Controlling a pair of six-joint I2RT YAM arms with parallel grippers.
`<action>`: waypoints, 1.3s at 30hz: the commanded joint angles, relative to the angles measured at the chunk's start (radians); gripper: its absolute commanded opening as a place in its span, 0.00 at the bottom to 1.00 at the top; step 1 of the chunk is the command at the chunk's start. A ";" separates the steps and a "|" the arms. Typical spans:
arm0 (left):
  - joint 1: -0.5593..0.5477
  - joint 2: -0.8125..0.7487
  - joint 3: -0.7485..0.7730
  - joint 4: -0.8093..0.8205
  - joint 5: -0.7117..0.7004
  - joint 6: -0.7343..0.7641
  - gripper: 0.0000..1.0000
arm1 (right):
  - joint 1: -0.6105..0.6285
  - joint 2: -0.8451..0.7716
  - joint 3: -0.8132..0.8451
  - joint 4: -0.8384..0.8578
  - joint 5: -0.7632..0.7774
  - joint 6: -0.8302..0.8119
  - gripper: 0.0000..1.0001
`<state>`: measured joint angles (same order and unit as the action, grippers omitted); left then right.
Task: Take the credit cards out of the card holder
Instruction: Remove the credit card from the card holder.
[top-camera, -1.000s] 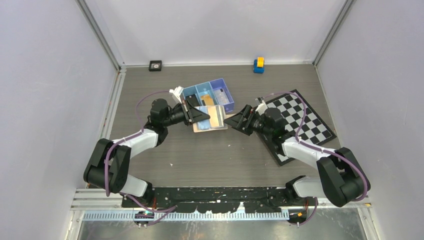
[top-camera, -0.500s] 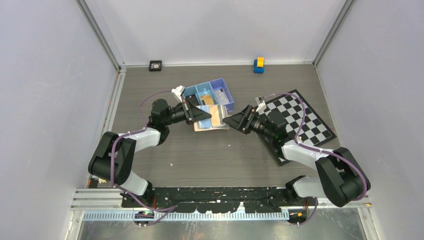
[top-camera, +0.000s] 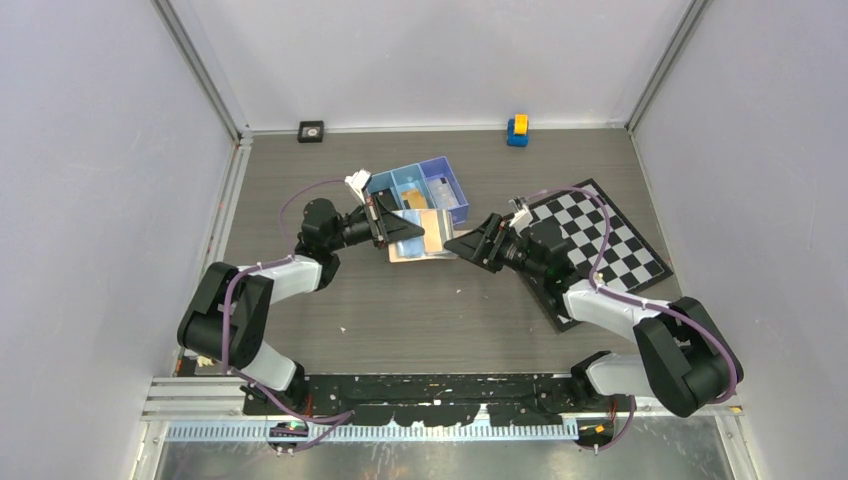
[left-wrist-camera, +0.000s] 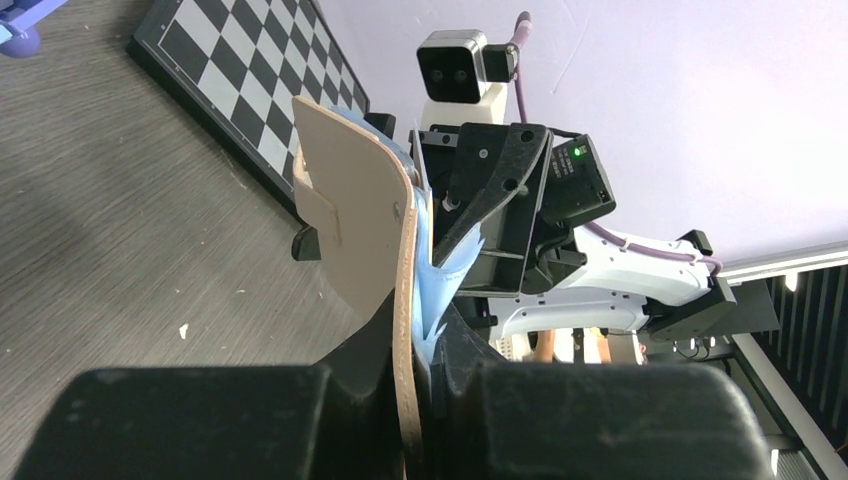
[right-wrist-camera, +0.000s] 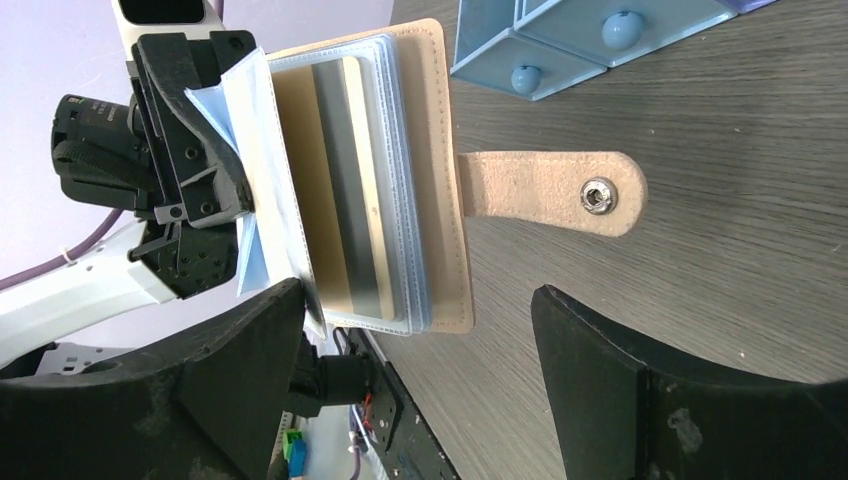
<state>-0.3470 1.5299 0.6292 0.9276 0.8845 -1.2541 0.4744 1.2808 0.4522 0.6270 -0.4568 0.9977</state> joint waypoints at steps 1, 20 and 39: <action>-0.014 -0.003 0.017 0.082 0.032 -0.010 0.01 | 0.004 -0.014 0.024 0.069 -0.008 0.003 0.88; -0.048 0.042 0.052 0.034 0.045 0.012 0.00 | 0.005 -0.030 -0.002 0.217 -0.085 0.055 0.60; -0.047 -0.072 0.065 -0.303 -0.043 0.230 0.58 | 0.008 -0.031 0.052 0.049 -0.075 -0.038 0.08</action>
<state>-0.3874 1.4986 0.6525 0.6983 0.8597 -1.0863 0.4763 1.2613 0.4633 0.6434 -0.5198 0.9840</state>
